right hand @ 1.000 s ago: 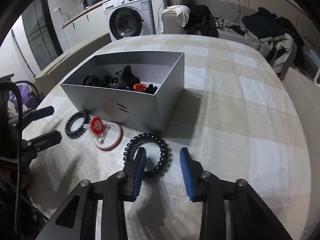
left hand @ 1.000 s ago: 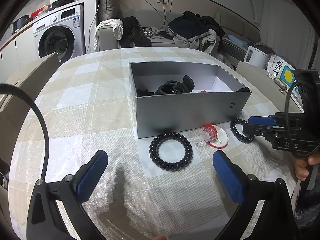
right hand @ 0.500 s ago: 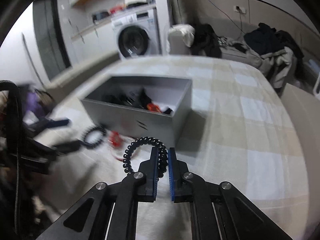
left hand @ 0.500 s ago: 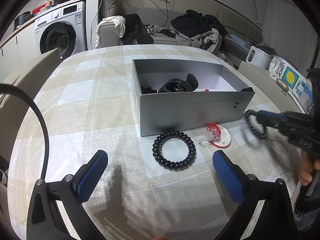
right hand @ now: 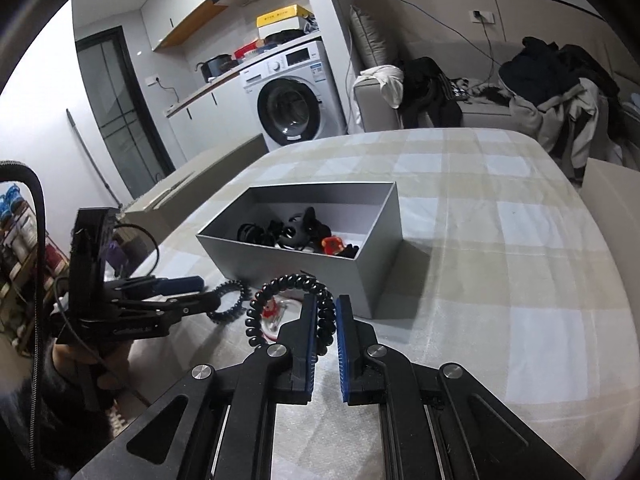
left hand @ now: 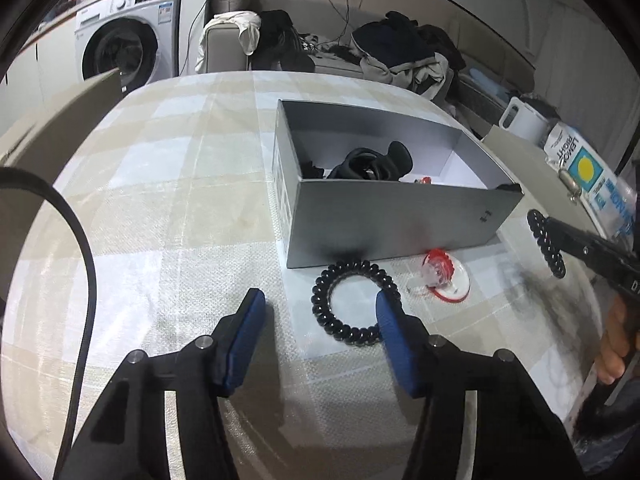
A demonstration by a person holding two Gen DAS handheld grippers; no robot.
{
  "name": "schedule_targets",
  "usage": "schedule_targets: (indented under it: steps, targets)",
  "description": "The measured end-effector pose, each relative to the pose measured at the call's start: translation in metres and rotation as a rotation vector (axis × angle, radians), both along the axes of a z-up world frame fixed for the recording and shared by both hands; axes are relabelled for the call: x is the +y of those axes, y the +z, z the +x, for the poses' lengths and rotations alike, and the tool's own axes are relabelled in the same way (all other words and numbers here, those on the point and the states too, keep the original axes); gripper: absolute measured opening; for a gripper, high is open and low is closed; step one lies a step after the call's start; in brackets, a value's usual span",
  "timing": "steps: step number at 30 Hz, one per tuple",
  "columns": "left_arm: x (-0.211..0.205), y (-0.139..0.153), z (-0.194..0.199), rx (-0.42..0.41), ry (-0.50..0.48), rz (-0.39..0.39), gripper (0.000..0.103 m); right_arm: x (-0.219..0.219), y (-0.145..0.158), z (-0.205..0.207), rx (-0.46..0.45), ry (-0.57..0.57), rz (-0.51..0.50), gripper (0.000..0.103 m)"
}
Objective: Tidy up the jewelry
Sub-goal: 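Grasp the smaller coiled hair tie with the left tool while the right tool holds its tie, then carry both hair ties over the grey box and open both tools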
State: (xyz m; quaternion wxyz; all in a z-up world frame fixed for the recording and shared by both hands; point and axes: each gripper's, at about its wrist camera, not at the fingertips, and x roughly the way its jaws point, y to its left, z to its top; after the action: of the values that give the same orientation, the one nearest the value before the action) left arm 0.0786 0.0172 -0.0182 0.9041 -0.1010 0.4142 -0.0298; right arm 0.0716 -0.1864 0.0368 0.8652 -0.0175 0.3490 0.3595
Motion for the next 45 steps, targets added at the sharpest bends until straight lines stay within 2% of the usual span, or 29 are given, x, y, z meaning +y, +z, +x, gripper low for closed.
schedule_targets:
  steps: [3,6,8,10,15,20,22,25,31,39,45]
  targets:
    - [-0.001,0.001,0.001,0.007,0.013,-0.009,0.047,0.001,-0.001,0.000,-0.001,0.004,-0.005,0.008]
    - [-0.005,0.002,0.004,0.017,0.029,0.018,0.042,0.002,-0.002,-0.001,0.003,0.006,-0.006,0.008]
    - [-0.008,0.002,0.007,0.025,0.046,0.057,0.035,0.003,-0.002,-0.002,0.003,0.009,-0.011,0.008]
    - [-0.015,0.001,0.010,0.035,0.047,0.112,0.034,0.004,-0.002,-0.001,0.002,0.011,-0.016,0.008]
    - [-0.020,-0.001,0.012,0.044,0.027,0.181,0.033,0.001,-0.003,0.001,0.007,0.000,-0.014,0.008]
    - [-0.025,-0.001,0.011,0.038,-0.028,0.190,0.008,0.001,-0.003,0.002,0.009,0.003,-0.011,0.008]
    - [-0.027,-0.002,0.010,0.034,-0.039,0.199,0.006,0.001,-0.003,0.001,0.009,0.007,-0.011,0.008]
    - [-0.023,0.000,0.007,0.032,-0.060,0.152,0.005,0.001,-0.003,0.001,0.002,0.011,-0.013,0.008]
    - [-0.020,0.007,-0.005,0.007,-0.073,0.107,0.005,0.001,-0.002,-0.001,-0.004,0.023,-0.002,0.008]
    - [-0.016,0.032,-0.017,-0.102,-0.053,0.087,0.005,0.001,0.007,-0.004,-0.024,0.020,0.025,0.008]
    - [-0.014,0.060,-0.020,-0.198,-0.028,0.074,0.005,0.003,0.034,0.001,-0.064,-0.003,0.076,0.008]
